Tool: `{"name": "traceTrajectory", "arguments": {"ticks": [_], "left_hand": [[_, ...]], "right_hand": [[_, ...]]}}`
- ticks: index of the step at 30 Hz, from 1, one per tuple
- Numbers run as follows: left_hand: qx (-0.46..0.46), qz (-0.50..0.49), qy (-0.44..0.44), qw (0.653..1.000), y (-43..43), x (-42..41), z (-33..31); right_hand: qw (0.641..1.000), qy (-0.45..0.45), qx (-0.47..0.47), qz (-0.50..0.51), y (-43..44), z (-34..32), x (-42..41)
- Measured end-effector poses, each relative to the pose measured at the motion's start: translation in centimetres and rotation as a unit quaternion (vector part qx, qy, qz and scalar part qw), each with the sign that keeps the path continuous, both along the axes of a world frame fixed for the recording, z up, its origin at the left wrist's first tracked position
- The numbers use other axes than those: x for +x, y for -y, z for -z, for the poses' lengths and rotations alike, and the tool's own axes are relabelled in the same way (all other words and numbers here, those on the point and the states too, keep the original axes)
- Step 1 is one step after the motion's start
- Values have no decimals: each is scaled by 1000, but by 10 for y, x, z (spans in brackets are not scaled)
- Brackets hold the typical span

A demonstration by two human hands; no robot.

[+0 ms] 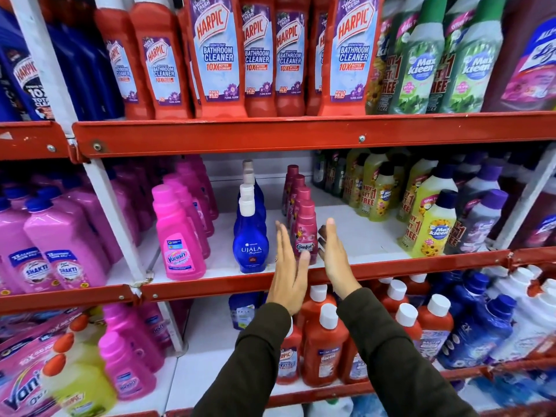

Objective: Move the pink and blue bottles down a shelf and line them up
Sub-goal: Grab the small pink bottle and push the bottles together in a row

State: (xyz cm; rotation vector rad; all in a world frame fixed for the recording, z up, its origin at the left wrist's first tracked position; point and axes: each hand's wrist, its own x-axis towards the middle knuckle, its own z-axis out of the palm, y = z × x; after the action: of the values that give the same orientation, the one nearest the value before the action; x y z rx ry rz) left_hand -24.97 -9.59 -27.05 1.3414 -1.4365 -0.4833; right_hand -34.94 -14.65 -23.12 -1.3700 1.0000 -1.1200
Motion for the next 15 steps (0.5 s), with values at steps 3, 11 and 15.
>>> {"name": "traceTrajectory", "arguments": {"ticks": [3, 11, 15], "left_hand": [[102, 7, -231, 967, 5, -12, -19], [172, 33, -307, 935, 21, -13, -33], [165, 36, -299, 939, 23, -11, -29]], "right_hand": [[999, -17, 22, -41, 1, 6, -3], [998, -10, 45, -50, 3, 10, -8], [998, -7, 49, -36, 5, 15, -7]]}}
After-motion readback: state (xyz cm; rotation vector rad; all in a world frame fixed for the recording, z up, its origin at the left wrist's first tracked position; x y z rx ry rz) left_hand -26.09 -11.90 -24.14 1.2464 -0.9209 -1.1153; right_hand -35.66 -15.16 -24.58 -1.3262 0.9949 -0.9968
